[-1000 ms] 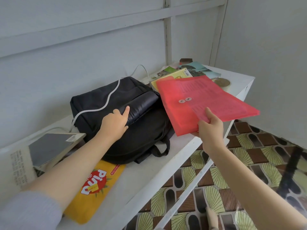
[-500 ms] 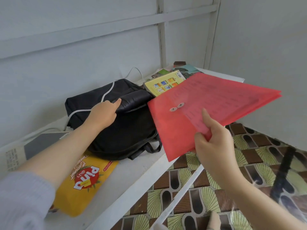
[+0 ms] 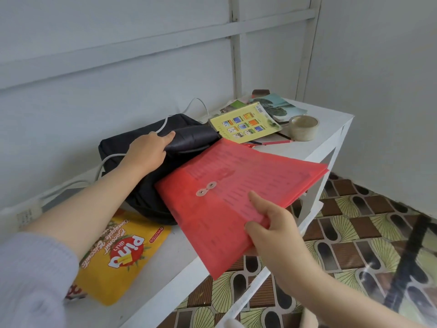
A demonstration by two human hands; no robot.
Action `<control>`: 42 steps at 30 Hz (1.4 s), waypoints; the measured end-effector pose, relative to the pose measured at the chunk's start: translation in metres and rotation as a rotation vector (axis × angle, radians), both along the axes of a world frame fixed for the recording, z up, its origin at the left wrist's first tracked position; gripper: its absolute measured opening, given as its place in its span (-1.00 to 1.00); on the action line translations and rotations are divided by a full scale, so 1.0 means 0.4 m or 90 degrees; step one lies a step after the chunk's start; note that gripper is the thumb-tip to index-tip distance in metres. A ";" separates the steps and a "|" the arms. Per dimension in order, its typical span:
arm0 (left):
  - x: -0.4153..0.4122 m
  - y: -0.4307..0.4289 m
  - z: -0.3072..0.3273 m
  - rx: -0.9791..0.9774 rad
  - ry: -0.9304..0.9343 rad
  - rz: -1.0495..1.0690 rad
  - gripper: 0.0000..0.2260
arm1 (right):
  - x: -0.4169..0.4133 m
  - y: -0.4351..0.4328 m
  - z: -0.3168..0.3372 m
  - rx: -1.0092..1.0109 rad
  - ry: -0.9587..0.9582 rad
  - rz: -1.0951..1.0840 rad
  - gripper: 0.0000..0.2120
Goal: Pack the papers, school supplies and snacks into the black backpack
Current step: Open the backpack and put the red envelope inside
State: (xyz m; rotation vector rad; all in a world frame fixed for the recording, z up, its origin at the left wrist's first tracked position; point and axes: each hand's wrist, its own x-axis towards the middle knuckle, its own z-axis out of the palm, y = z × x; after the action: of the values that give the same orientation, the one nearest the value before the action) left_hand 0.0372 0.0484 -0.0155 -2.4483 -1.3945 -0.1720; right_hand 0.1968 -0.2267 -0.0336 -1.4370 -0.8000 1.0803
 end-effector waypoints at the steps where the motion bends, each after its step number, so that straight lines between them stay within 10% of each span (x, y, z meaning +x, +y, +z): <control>1: 0.000 -0.001 0.001 0.002 -0.004 -0.001 -0.49 | -0.001 0.006 0.002 -0.008 0.016 0.001 -0.42; 42: -0.077 0.035 -0.013 0.008 -0.150 -0.078 -0.47 | -0.110 0.245 -0.009 -0.056 0.039 0.096 -0.40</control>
State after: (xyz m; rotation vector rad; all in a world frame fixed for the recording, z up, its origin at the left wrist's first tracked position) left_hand 0.0065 0.0625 -0.0206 -2.5702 -1.3271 -0.5114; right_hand 0.1529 -0.1287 -0.0373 -1.4271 -0.8356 1.2827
